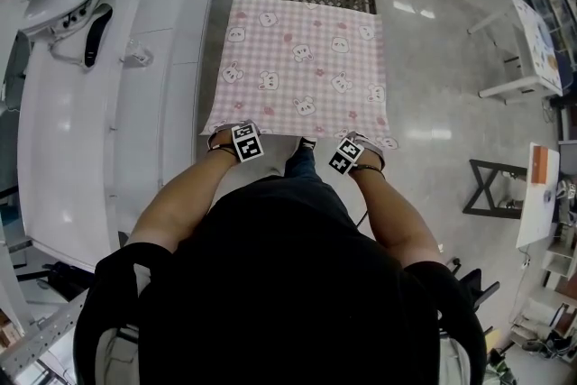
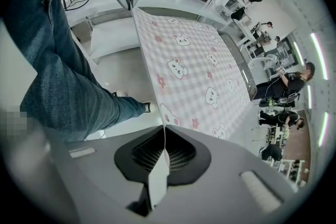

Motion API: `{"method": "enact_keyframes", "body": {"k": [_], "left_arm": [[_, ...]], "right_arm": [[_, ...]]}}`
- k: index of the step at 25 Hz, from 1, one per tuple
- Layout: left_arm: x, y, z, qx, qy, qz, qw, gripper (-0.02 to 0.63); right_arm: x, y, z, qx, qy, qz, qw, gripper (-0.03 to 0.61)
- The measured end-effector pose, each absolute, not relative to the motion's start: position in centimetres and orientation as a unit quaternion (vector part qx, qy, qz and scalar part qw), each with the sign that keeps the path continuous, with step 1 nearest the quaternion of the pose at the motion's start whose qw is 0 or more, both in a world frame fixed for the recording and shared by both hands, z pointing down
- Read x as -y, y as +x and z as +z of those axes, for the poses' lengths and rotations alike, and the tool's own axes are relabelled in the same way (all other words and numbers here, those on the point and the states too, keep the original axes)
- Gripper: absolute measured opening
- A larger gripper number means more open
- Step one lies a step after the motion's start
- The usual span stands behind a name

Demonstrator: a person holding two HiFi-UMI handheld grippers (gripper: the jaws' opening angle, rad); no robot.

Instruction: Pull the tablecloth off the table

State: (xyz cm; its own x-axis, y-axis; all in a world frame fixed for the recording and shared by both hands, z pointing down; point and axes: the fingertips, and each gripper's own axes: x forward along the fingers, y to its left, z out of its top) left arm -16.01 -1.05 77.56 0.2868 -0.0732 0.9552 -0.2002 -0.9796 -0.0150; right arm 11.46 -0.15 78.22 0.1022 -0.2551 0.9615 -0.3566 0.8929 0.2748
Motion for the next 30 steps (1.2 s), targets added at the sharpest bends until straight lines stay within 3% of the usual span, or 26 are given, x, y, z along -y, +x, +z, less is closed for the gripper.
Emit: {"method": "enact_keyframes", "body": {"k": [30], "left_arm": [[-4.1,-15.6,75.1,0.118,0.794,0.591,0.077,0.000]], "right_arm": [[-6.2,11.8,76.3,0.702,0.238,0.036,0.670,0.028]]}}
